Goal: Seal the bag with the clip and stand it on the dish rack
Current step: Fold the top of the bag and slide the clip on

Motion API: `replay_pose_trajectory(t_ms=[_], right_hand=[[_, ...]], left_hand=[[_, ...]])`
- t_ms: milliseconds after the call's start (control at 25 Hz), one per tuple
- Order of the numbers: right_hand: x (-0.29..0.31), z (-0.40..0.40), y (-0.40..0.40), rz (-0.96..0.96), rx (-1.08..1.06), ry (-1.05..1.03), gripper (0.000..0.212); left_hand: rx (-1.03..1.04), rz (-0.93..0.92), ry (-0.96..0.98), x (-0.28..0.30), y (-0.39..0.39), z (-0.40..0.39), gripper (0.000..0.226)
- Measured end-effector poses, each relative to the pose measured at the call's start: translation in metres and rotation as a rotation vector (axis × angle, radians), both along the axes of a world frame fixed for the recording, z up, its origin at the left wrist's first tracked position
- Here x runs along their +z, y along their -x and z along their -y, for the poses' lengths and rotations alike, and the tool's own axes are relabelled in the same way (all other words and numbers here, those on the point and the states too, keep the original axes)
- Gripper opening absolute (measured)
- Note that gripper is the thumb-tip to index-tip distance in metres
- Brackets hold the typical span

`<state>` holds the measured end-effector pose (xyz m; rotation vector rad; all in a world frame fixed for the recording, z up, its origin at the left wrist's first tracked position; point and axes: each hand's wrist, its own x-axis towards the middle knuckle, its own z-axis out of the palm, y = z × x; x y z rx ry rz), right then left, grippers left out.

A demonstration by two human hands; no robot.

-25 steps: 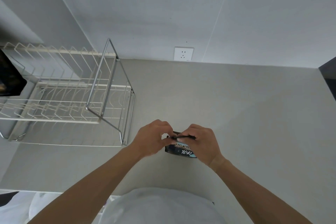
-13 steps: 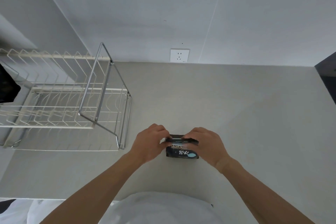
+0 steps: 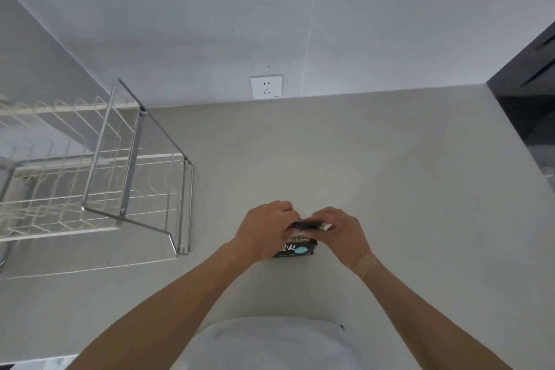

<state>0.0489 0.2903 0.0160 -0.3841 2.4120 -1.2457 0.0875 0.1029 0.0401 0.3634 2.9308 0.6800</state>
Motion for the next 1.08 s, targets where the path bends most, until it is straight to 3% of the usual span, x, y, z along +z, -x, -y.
replay_pose_trajectory(t_ms=[320, 680, 880, 1080], right_hand=[[-0.014, -0.013, -0.006, 0.026, -0.047, -0.013, 0.013], [-0.004, -0.004, -0.006, -0.014, -0.037, 0.048, 0.015], [-0.007, 0.007, -0.005, 0.084, -0.112, 0.116, 0.017], [-0.009, 0.010, -0.007, 0.096, -0.115, 0.172, 0.016]], left_hand=[[0.155, 0.008, -0.285, -0.006, -0.014, -0.008, 0.002], [0.191, 0.042, -0.212, -0.001, -0.025, 0.036, 0.018], [0.420, 0.088, -0.359, -0.004, -0.035, 0.056, 0.010], [0.456, 0.112, -0.434, -0.008, -0.042, 0.058, 0.015]])
